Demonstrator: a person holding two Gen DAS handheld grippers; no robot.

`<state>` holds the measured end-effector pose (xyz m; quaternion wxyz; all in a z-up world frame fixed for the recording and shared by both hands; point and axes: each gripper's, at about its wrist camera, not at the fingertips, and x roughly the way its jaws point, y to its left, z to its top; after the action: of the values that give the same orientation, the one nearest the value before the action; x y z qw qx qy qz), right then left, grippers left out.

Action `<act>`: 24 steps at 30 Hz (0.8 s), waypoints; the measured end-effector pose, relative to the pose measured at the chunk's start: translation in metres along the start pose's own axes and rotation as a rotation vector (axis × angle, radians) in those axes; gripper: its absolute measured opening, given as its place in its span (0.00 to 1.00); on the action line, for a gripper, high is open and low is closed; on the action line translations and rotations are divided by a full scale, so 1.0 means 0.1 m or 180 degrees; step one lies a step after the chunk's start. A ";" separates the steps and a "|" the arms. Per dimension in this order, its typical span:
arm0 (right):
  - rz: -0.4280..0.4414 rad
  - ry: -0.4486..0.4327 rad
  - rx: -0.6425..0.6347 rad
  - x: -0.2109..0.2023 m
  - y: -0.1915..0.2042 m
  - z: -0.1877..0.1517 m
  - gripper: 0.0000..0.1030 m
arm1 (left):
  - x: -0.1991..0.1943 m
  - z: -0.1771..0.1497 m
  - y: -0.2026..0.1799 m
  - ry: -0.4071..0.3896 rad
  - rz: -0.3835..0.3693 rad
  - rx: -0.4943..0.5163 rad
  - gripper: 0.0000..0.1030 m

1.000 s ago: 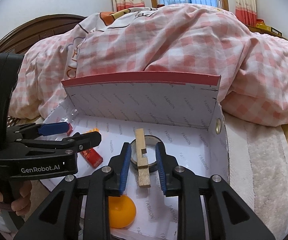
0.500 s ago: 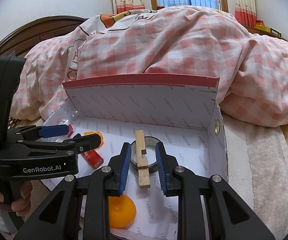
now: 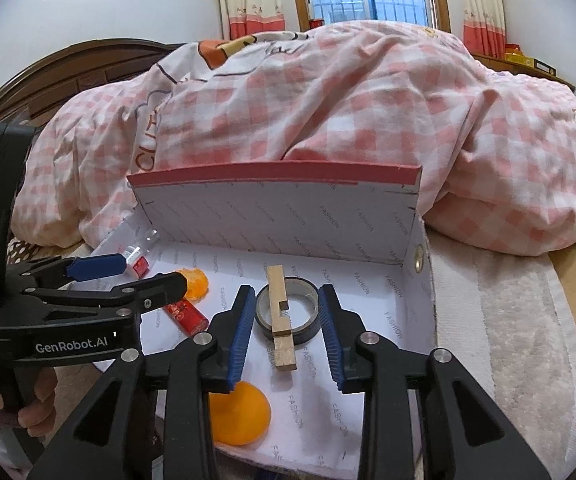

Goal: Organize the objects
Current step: 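Withdraw both grippers from the shoebox toward the remaining items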

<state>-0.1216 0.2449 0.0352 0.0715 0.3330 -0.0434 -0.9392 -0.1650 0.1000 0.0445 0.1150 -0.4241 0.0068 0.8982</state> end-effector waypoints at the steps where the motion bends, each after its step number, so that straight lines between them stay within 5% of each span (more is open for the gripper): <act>1: 0.0006 -0.0010 0.0004 -0.03 0.00 0.00 0.33 | -0.03 0.00 0.00 -0.0010 0.0001 0.0004 0.82; 24: 0.0118 -0.0007 0.0145 -0.72 0.13 -0.26 0.33 | -0.76 -0.32 0.00 -0.0087 -0.0072 0.0064 0.82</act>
<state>-0.0487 0.2429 0.0617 0.0812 0.3326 -0.0710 -0.9369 -0.0938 0.0816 0.0816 0.1295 -0.4106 0.0094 0.9025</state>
